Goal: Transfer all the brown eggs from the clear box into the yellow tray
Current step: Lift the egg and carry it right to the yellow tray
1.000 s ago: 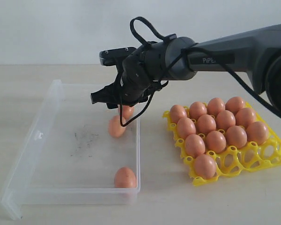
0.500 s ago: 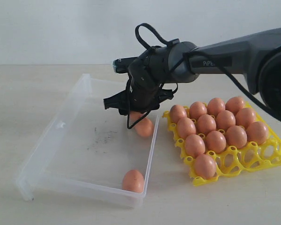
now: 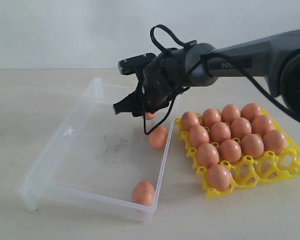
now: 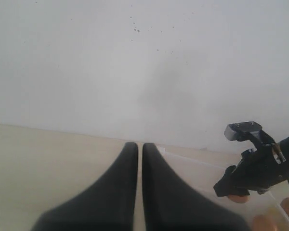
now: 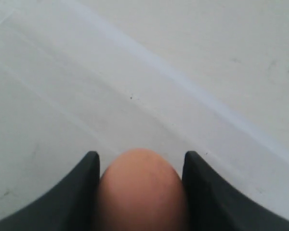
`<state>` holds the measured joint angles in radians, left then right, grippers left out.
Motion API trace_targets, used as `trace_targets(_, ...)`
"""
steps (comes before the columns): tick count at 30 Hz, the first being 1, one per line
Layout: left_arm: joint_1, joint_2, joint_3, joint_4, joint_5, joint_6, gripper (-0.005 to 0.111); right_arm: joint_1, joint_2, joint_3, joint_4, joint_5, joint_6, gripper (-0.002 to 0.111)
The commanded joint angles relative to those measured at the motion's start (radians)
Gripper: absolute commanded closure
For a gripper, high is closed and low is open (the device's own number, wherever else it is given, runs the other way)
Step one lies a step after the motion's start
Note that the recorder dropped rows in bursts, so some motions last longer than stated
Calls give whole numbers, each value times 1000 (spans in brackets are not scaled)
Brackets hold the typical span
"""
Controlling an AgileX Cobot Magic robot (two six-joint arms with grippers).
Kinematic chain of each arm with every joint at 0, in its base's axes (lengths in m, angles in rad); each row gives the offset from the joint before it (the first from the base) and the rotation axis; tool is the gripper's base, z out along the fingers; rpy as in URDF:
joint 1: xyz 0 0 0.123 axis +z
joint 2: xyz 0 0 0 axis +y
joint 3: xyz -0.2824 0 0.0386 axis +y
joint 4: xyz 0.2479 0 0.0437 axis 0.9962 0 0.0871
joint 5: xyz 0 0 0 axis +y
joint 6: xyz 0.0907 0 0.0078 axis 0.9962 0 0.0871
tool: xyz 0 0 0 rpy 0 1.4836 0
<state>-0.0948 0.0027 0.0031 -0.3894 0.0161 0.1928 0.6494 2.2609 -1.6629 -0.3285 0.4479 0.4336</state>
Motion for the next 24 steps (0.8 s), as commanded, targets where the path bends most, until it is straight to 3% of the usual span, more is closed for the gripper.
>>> trace_targets(1, -8, -3, -3, -11, -16, -7, 103, 19, -138, 118, -25, -45, -66, 109)
trace_targets(6, -8, -3, -3, -11, -16, -7, 103, 19, -370, 423, -30, -321, -50, 109)
trace_targets(12, -8, -3, -3, -11, -16, -7, 103, 10, -651, 845, -7, -842, -74, 109)
trace_targets(15, -8, -3, -3, -11, -16, -7, 103, -14, -757, 1089, 141, -1143, -178, 109)
trace_targets(19, -8, -3, -3, -11, -16, -7, 103, -24, -829, 1417, 476, -1635, -246, 109)
trace_targets(22, -8, -3, -3, -11, -16, -7, 103, -24, -845, 1593, 677, -1669, -152, 109)
trace_targets(24, -8, -3, -3, -11, -16, -7, 103, -24, -843, 1663, 712, -1669, -112, 109)
